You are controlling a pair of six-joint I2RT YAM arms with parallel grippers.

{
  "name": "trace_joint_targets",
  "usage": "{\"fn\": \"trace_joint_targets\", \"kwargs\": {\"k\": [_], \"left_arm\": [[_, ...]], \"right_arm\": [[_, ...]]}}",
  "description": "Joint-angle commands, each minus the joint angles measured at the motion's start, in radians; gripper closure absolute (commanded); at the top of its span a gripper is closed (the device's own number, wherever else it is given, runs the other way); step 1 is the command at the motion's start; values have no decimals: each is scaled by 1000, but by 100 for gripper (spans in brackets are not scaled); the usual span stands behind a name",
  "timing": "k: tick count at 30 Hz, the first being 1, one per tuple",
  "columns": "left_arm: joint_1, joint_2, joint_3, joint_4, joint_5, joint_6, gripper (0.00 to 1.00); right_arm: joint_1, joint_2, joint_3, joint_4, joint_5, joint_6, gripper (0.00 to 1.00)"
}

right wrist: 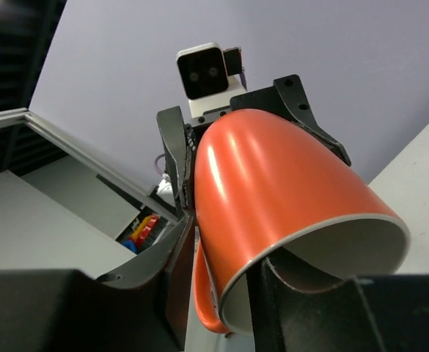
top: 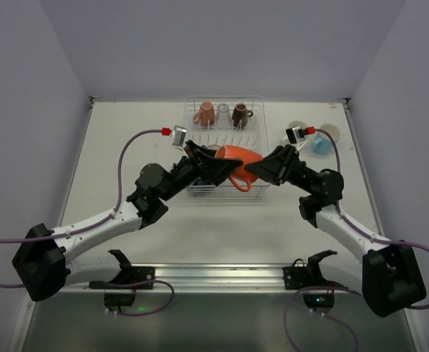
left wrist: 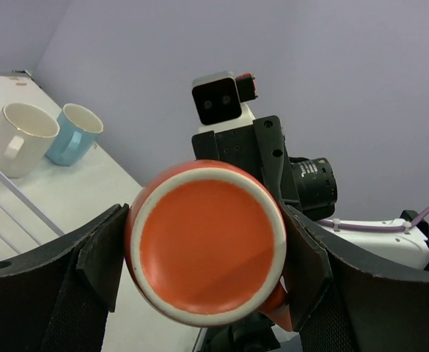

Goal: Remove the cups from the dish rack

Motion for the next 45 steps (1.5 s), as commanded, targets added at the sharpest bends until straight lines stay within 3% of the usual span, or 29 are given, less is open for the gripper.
{"fn": "trace_joint_targets", "kwargs": {"k": [1,3,4,5,7,10,13,19,20,22,23,25,27,32,40,45], "left_arm": [[1,-9,14,178,17,-47,73],[1,-4,11,174,24,-47,66],[1,-3,12,170,27,-47,52],[-1,-6,16,158,29,-47,45],[1,-18,32,86,29,-23,25],[1,-76,71,-70,-9,46,8],[1,-150,132,-308,-130,126,2],[-1,-245,201,-704,-347,250,0],[1,-256,206,-802,-363,279,0],[-1,-265,207,-879,-414,296,0],[1,-271,204,-937,-428,307,0],[-1,-274,201,-977,-451,322,0],[-1,-254,223,-1049,-460,359,0],[-5,-152,302,-1188,-460,465,0],[-13,-55,324,-1212,-499,533,0],[-13,-7,345,-1214,-512,563,0]], "right_arm": [[12,-5,48,194,34,20,66],[13,-10,53,188,41,15,76],[13,-20,53,182,45,10,91],[13,-28,56,162,38,-9,98],[13,-77,39,107,51,-45,100],[9,-144,32,-95,64,-178,100],[5,-239,65,-482,92,-360,100],[2,-388,253,-1135,290,-837,100],[2,-393,289,-1304,370,-955,100],[2,-375,410,-1469,484,-1066,100],[2,-356,456,-1626,631,-1151,100],[1,-294,551,-1764,754,-1209,100],[-4,-235,599,-1830,880,-1258,100],[-44,-2,665,-1945,999,-1310,100],[-188,202,723,-1938,930,-1335,100],[-203,376,772,-1935,937,-1346,100]]}}
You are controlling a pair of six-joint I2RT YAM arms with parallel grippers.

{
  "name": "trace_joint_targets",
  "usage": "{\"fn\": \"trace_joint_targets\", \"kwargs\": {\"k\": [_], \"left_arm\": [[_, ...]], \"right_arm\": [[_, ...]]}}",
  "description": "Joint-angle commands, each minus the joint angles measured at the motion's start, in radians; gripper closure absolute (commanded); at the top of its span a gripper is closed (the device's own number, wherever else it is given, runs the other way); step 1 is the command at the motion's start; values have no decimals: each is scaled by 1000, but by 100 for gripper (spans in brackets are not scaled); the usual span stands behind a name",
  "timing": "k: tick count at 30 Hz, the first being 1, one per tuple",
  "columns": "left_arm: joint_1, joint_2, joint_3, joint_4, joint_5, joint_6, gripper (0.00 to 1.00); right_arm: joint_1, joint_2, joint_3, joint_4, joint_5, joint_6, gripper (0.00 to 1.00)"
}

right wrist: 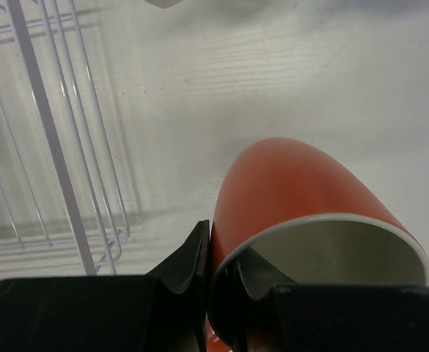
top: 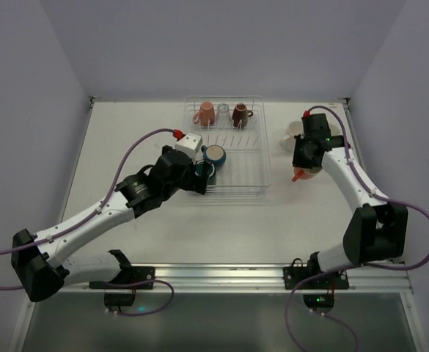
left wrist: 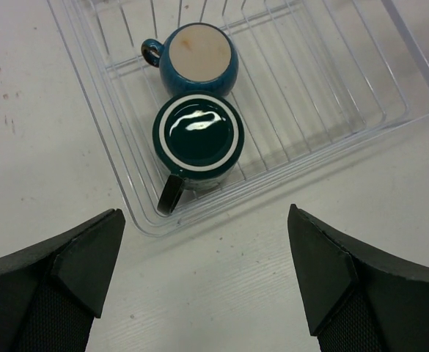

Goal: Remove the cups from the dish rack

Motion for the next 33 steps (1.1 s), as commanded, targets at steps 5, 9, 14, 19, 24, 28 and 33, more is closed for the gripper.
{"fn": "trace_joint_targets", "kwargs": {"k": [5,9,14,19,24,28,33], "left_arm": [[-5,75,99,-24,-25,79,0],[-5,117,110,-16,-58,78,0],[-5,192,109,28,-84,61,0],[-5,282,123,74,-132,58,0],[-3,364,139,107,-117,58,0],[-3,373,130,162,-104,88,0],[2,402,130,208,-80,113,0]], "right_arm": [[-33,213,150,63,18,-48,100],[-45,289,175,74,23,-53,100],[-45,309,175,100,27,-68,98],[-45,303,164,118,21,-61,72],[-45,220,117,143,1,-42,27],[-44,105,78,172,-13,-22,8],[-38,-31,34,201,-88,-4,2]]}}
